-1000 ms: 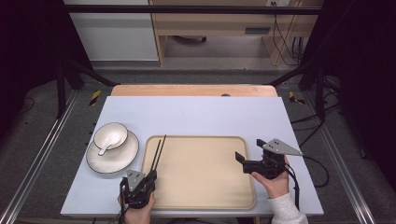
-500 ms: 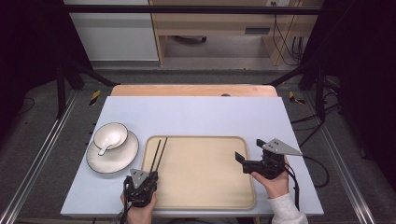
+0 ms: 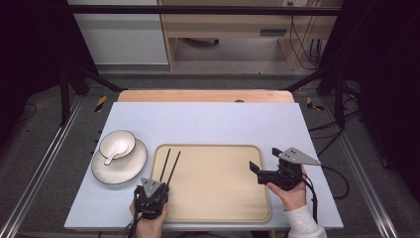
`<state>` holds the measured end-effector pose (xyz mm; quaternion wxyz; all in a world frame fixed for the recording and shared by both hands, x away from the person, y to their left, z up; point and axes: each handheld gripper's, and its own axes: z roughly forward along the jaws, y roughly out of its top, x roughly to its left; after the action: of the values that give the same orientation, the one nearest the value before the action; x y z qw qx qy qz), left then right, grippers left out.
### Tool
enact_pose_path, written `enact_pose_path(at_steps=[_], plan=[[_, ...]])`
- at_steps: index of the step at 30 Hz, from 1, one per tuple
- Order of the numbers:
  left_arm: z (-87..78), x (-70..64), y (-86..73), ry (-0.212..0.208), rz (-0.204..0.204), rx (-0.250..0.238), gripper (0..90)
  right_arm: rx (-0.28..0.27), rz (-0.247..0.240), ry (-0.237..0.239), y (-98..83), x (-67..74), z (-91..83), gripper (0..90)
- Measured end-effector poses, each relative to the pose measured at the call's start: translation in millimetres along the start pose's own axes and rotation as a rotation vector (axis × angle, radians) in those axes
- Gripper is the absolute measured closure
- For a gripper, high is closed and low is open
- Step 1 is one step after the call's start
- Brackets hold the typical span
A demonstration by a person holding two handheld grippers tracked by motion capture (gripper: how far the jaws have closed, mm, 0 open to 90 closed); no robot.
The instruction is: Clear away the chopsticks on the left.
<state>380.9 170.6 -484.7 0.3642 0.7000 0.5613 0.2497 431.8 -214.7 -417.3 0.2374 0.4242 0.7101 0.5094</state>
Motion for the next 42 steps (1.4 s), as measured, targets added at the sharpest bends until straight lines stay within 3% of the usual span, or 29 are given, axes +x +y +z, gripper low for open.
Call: enact_pose_path(at_steps=[7,13,18,23,30,37,42], plan=[[-10.4,3.4,8.7,-0.045,0.008,-0.045,76.4,-0.002,0.007,-0.002,0.6,-0.3,-1.2,3.9],[-21.3,8.6,28.2,-0.177,0.043,-0.081,57.3,-0.007,0.013,-0.003,1.3,-1.0,-2.7,3.9],[-27.5,9.1,42.0,-0.214,0.107,-0.125,42.0,-0.012,0.021,0.002,2.0,-0.8,-4.1,3.7],[-29.5,12.3,57.4,-0.277,0.141,-0.146,30.2,-0.014,0.014,-0.006,2.2,-1.6,-4.5,3.6],[-38.4,27.2,68.8,-0.267,0.244,-0.134,18.9,-0.020,0.019,-0.010,3.0,-3.3,-7.0,3.2],[-47.2,53.8,59.0,-0.272,0.249,-0.144,15.4,-0.015,0.024,-0.017,3.0,-4.8,-7.9,2.1],[-50.9,69.9,55.0,-0.276,0.215,-0.163,15.1,-0.012,0.026,-0.022,2.3,-6.6,-8.4,2.0]])
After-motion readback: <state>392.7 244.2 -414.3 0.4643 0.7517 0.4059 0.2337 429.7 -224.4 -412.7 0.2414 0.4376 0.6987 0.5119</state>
